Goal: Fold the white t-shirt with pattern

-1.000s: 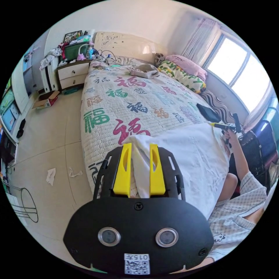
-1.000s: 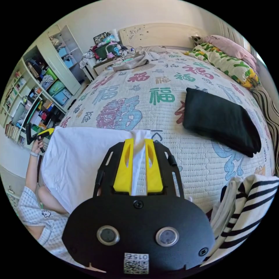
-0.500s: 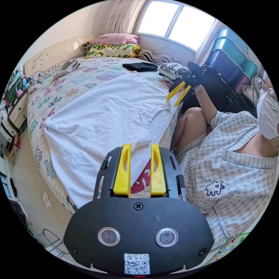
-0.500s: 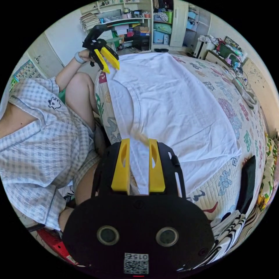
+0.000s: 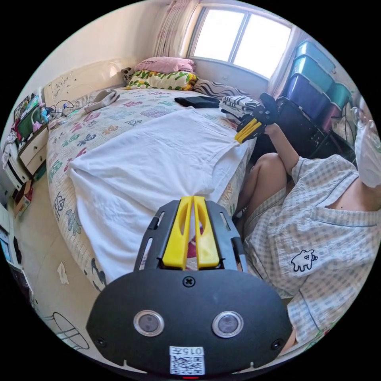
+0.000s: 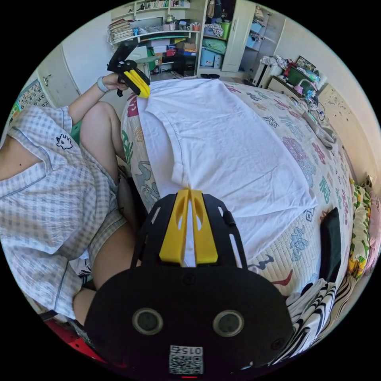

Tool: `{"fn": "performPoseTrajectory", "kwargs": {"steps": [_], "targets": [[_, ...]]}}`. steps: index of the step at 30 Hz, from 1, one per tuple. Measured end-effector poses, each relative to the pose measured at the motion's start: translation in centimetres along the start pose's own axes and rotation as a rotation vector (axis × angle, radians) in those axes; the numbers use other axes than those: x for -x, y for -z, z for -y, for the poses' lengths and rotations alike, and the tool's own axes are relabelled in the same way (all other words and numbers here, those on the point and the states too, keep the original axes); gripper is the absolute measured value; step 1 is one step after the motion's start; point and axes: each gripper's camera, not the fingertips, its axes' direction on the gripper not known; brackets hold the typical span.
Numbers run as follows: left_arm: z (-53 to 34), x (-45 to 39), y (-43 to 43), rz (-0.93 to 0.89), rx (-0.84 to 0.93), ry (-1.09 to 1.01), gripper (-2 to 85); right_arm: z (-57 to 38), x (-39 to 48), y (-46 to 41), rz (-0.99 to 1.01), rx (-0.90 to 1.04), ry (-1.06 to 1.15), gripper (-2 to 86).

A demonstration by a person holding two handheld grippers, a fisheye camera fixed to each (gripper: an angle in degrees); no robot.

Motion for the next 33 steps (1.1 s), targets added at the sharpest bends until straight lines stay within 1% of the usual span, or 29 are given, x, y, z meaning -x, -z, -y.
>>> {"fn": "performPoseTrajectory", "kwargs": {"steps": [3,5,6,8,9,10,12,13,14,15,17,18,20,21,22,25,28,31,33], "targets": [[-0.6,0.0,1.4,-0.022,-0.064,-0.015,-0.2,-0.1,0.8,-0.6,0.025,-0.032,0.02,-0.7],[-0.8,0.0,1.8,-0.028,-0.074,-0.026,-0.2,0.2,1.3,-1.9,0.04,-0.008,0.036,-0.4],[-0.8,0.1,1.7,-0.028,-0.063,-0.031,-0.1,0.5,1.4,-2.6,0.047,0.012,0.039,-0.4],[-0.4,0.5,0.0,-0.016,0.031,-0.036,0.0,1.7,1.4,-6.2,0.084,0.138,0.029,0.5],[-0.3,0.7,-0.7,-0.014,0.064,-0.027,0.0,2.1,1.5,-7.0,0.09,0.163,0.025,1.0],[0.0,1.1,-1.9,-0.015,0.12,-0.008,0.2,2.5,1.6,-7.6,0.091,0.171,0.027,2.0],[0.2,1.6,-2.1,-0.038,0.119,0.002,0.4,2.7,2.0,-7.0,0.1,0.149,0.051,3.5],[0.1,1.7,-1.4,-0.064,0.107,-0.004,0.7,2.7,2.4,-5.8,0.097,0.088,0.07,4.4],[-0.2,1.9,-0.2,-0.066,0.058,-0.001,1.2,3.0,2.6,-4.3,0.063,0.002,0.067,5.0],[-0.5,2.0,0.7,-0.055,0.022,0.01,1.5,3.2,2.5,-3.5,0.037,-0.045,0.052,5.2],[-1.9,3.2,4.0,0.028,-0.116,0.1,3.3,5.5,2.0,-1.1,-0.076,-0.23,-0.043,5.4],[-2.4,3.7,4.7,0.059,-0.143,0.137,4.1,6.4,1.7,-0.8,-0.094,-0.279,-0.069,5.3],[-4.3,6.2,6.2,0.204,-0.177,0.306,6.7,11.6,0.2,-0.9,-0.099,-0.4,-0.129,4.8],[-4.7,6.9,6.3,0.232,-0.173,0.345,7.2,13.2,-0.2,-1.4,-0.094,-0.408,-0.134,4.7],[-5.5,8.3,6.2,0.248,-0.162,0.403,7.7,16.8,-0.8,-2.6,-0.089,-0.395,-0.114,4.9],[-6.8,11.6,4.7,0.151,-0.112,0.493,8.6,27.4,-2.3,-7.3,-0.06,-0.262,-0.066,6.5],[-7.1,13.3,2.9,0.026,-0.107,0.501,8.0,37.0,-3.4,-12.9,-0.039,-0.153,-0.041,7.7],[-7.4,13.2,2.9,0.053,-0.097,0.471,2.2,44.4,-4.8,-18.1,-0.021,-0.09,-0.072,8.0],[-7.9,12.9,3.4,0.012,-0.125,0.448,0.5,48.0,-5.6,-20.8,-0.035,-0.051,-0.091,8.1]]}}
